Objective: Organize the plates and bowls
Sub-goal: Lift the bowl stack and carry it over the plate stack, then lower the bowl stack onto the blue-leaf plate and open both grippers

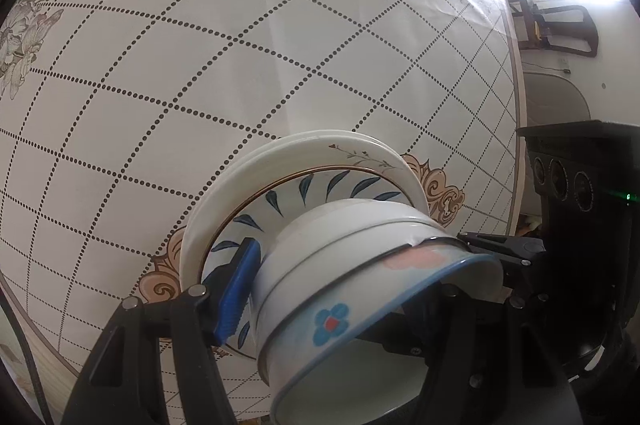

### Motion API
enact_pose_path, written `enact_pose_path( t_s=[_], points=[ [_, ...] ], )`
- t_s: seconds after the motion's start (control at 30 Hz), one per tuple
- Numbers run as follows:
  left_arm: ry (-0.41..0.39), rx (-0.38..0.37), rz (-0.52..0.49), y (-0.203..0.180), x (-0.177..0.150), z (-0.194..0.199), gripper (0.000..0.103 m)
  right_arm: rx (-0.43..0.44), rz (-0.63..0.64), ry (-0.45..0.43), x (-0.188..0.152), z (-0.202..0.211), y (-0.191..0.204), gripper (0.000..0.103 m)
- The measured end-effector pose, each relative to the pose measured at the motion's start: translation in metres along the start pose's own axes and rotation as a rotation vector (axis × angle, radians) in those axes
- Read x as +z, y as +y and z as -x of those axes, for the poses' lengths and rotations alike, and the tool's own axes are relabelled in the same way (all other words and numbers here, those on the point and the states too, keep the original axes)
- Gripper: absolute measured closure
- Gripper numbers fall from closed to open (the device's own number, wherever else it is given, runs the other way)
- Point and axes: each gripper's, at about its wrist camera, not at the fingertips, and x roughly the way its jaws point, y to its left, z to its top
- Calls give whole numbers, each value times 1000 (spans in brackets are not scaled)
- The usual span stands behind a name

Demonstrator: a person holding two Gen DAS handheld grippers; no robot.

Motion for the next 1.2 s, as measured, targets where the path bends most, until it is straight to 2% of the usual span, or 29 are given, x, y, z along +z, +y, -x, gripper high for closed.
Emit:
enact_pose_path(
  t_s=[0.3,0.77,0.87,0.93,0.97,1.2],
  points=[
    [14,12,8,6,0,-12,42,-3,-25,30,11,-30,1,33],
    [-9,13,18,6,-4,-9,42,-1,-44,43,5,-32,-10,33],
    [-37,60,34,7,-8,-2,42,-38,-25,26,4,-25,-5,33],
    [-76,152,51,7,-12,5,42,-78,2,-1,2,-14,1,33],
    [-105,195,56,6,-15,10,42,-110,21,-18,0,-8,5,33],
    [-300,361,79,-12,-53,49,40,-366,153,-165,-23,35,41,28]
  ],
)
